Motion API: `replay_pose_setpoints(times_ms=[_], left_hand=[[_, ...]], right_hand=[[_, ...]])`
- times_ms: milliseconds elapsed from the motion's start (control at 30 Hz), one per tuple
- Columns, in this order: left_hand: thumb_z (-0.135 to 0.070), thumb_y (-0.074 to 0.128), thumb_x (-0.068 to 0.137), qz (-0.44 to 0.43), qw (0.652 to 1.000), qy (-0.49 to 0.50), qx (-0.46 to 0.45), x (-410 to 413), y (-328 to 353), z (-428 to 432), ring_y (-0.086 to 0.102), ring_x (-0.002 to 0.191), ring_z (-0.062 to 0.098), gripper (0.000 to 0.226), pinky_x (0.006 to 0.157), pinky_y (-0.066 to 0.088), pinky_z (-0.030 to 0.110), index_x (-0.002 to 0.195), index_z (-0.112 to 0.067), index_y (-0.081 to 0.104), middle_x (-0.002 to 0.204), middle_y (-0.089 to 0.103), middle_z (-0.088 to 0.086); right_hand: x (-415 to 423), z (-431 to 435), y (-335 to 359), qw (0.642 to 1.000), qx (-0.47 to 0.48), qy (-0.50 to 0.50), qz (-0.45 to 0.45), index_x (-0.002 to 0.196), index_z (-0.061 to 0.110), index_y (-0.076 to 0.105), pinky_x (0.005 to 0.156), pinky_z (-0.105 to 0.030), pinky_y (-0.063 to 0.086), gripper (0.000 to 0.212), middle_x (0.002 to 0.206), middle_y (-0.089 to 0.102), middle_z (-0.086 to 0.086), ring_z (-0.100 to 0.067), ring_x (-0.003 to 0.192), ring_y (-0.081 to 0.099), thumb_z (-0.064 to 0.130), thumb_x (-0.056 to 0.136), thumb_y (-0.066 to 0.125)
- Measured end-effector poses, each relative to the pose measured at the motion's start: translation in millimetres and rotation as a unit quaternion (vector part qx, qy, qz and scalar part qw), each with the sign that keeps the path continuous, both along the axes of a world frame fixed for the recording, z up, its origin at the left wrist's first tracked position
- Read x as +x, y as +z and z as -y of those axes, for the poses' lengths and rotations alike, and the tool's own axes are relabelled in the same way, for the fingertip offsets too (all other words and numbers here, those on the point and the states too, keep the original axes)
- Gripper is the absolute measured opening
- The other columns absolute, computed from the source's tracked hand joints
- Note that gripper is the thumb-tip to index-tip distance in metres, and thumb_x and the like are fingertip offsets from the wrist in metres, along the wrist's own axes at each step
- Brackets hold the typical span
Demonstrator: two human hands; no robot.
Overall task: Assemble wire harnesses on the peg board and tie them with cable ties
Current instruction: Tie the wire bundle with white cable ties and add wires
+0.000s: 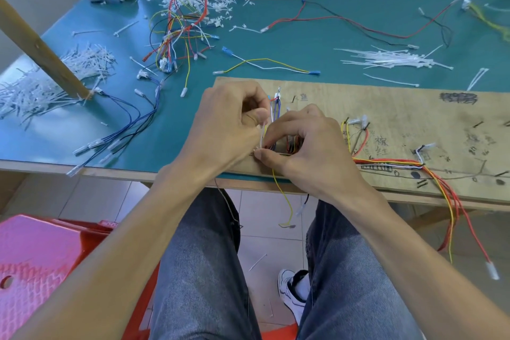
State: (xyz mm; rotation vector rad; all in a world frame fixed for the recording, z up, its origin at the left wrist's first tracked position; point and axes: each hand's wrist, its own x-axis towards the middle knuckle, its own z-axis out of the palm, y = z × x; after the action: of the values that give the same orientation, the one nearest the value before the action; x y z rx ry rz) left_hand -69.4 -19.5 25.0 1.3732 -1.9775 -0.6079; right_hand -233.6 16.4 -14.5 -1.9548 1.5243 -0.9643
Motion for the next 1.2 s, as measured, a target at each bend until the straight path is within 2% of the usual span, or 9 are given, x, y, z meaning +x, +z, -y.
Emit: replay_pose_setpoints(times_ms=[200, 300, 433, 633, 767, 900, 1033, 1133, 1200], left_hand=[[0.005, 0.064, 0.084, -0.037, 0.999, 0.026, -0.007, -3, -3, 1, 0.066, 0.062, 0.014, 0.028, 0.067, 0.058, 0.039, 0.072, -0.020, 0.065, 0.063, 0.066, -0.006], [0.002, 0.059, 0.080, -0.083, 0.994, 0.066, -0.005, -7, -9, 0, 0.068, 0.061, 0.020, 0.026, 0.065, 0.060, 0.044, 0.068, -0.021, 0.063, 0.060, 0.064, -0.006], [-0.005, 0.055, 0.074, -0.115, 0.989, 0.088, -0.020, -10, -13, -1, 0.068, 0.062, 0.016, 0.021, 0.066, 0.060, 0.042, 0.067, -0.023, 0.062, 0.063, 0.066, -0.007], [-0.008, 0.058, 0.079, -0.170, 0.981, 0.090, -0.013, -8, -17, -6, 0.065, 0.059, 0.013, 0.022, 0.065, 0.062, 0.044, 0.070, -0.027, 0.064, 0.068, 0.066, -0.009], [-0.008, 0.060, 0.080, -0.160, 0.984, 0.081, -0.015, 4, -16, -8, 0.068, 0.059, 0.015, 0.023, 0.062, 0.062, 0.037, 0.073, -0.029, 0.065, 0.066, 0.068, -0.007], [-0.008, 0.057, 0.079, -0.202, 0.974, 0.107, 0.005, -6, -19, -9, 0.067, 0.055, 0.015, 0.020, 0.061, 0.061, 0.037, 0.072, -0.025, 0.065, 0.064, 0.068, -0.005], [-0.010, 0.058, 0.077, -0.199, 0.974, 0.108, 0.014, -11, -15, -9, 0.067, 0.058, 0.016, 0.015, 0.068, 0.063, 0.044, 0.071, -0.022, 0.065, 0.066, 0.068, -0.004], [-0.011, 0.063, 0.082, -0.146, 0.987, 0.069, 0.009, -7, -8, -10, 0.068, 0.065, 0.015, 0.014, 0.073, 0.062, 0.045, 0.076, -0.022, 0.066, 0.070, 0.069, -0.006], [-0.007, 0.067, 0.090, -0.113, 0.993, 0.041, 0.007, -3, -5, -9, 0.070, 0.075, 0.018, 0.019, 0.079, 0.059, 0.049, 0.081, -0.024, 0.067, 0.077, 0.071, -0.006]], right_hand=[[0, 1, -1, 0.999, -0.027, 0.032, -0.030, 0.083, 0.022, 0.080, 0.084, -0.040, 0.044, 0.008, 0.097, 0.073, 0.018, -0.023, 0.093, 0.049, 0.028, 0.088, 0.083], [1, 3, -1, 0.994, -0.060, 0.051, -0.073, 0.085, 0.019, 0.082, 0.078, -0.029, 0.032, 0.010, 0.099, 0.073, 0.016, -0.021, 0.092, 0.045, 0.028, 0.090, 0.081], [0, 6, -4, 0.991, -0.074, 0.057, -0.101, 0.091, 0.018, 0.083, 0.078, -0.027, 0.027, 0.011, 0.101, 0.072, 0.016, -0.017, 0.094, 0.039, 0.028, 0.091, 0.079], [3, 0, -1, 0.984, -0.088, 0.033, -0.150, 0.093, 0.023, 0.083, 0.083, -0.047, 0.044, 0.012, 0.100, 0.071, 0.018, -0.023, 0.100, 0.044, 0.034, 0.092, 0.077], [5, -1, 6, 0.983, -0.078, 0.015, -0.165, 0.091, 0.027, 0.083, 0.086, -0.048, 0.044, 0.012, 0.099, 0.071, 0.019, -0.021, 0.103, 0.044, 0.038, 0.089, 0.080], [7, 0, 8, 0.986, -0.065, 0.022, -0.152, 0.087, 0.023, 0.084, 0.086, -0.048, 0.045, 0.010, 0.099, 0.071, 0.018, -0.023, 0.100, 0.044, 0.032, 0.089, 0.079], [6, 1, 11, 0.984, -0.046, 0.024, -0.169, 0.089, 0.026, 0.083, 0.086, -0.044, 0.047, 0.012, 0.101, 0.071, 0.017, -0.021, 0.101, 0.042, 0.037, 0.090, 0.078], [5, 5, 15, 0.981, -0.006, 0.017, -0.194, 0.099, 0.030, 0.080, 0.086, -0.039, 0.048, 0.016, 0.104, 0.068, 0.009, -0.016, 0.102, 0.041, 0.043, 0.089, 0.079], [3, 4, 22, 0.979, -0.042, 0.023, -0.197, 0.104, 0.028, 0.081, 0.087, -0.035, 0.046, 0.024, 0.107, 0.070, 0.009, -0.016, 0.101, 0.040, 0.043, 0.086, 0.081]])
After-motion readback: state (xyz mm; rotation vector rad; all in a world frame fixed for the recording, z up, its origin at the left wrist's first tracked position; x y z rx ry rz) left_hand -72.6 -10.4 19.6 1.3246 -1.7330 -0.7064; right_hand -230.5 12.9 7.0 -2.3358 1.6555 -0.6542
